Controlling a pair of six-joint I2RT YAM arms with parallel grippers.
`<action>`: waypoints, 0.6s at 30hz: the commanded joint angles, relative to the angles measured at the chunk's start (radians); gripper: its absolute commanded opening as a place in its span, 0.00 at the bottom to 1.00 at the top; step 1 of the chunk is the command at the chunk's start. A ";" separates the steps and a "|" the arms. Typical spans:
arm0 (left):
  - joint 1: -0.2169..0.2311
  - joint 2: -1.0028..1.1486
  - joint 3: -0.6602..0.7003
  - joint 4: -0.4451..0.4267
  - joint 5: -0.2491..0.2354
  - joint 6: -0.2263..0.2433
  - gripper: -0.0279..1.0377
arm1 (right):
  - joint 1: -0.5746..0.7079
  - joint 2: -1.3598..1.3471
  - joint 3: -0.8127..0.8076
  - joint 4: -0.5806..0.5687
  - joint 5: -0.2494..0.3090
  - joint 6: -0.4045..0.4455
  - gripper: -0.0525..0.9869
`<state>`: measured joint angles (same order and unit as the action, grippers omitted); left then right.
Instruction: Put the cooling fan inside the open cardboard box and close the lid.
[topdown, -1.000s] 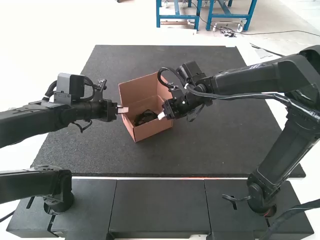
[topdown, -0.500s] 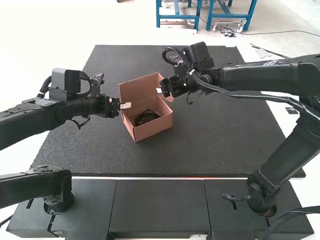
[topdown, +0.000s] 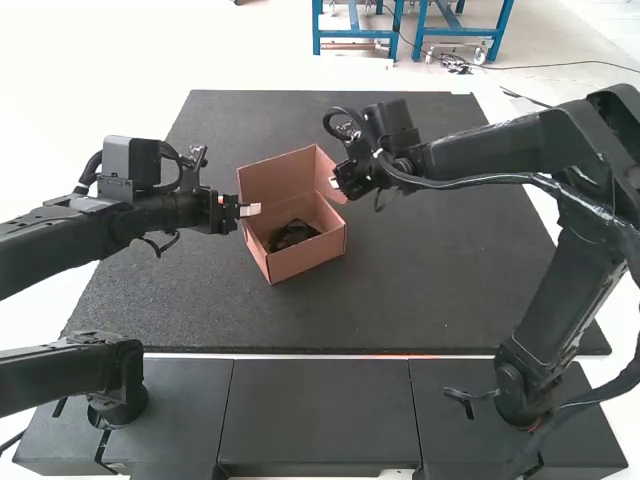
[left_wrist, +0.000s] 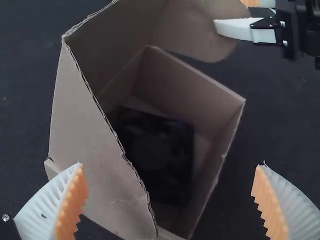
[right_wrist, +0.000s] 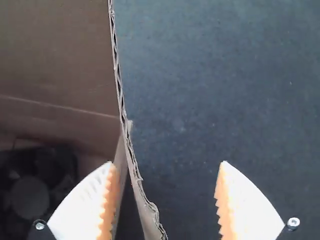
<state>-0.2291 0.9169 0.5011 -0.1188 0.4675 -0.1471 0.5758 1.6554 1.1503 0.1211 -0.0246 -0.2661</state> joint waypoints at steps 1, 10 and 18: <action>0.010 -0.012 0.030 0.011 -0.012 -0.003 0.74 | -0.014 -0.009 0.038 0.000 -0.046 -0.022 0.29; 0.004 0.000 0.030 0.019 -0.029 -0.008 0.74 | -0.004 -0.025 0.042 -0.040 -0.090 0.038 0.03; 0.002 0.019 0.031 0.015 -0.064 -0.008 0.74 | 0.076 -0.083 0.048 -0.113 -0.086 0.116 0.03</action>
<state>-0.2291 0.9314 0.5011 -0.1081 0.4278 -0.1513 0.6014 1.6241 1.1706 0.0238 -0.1158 -0.2024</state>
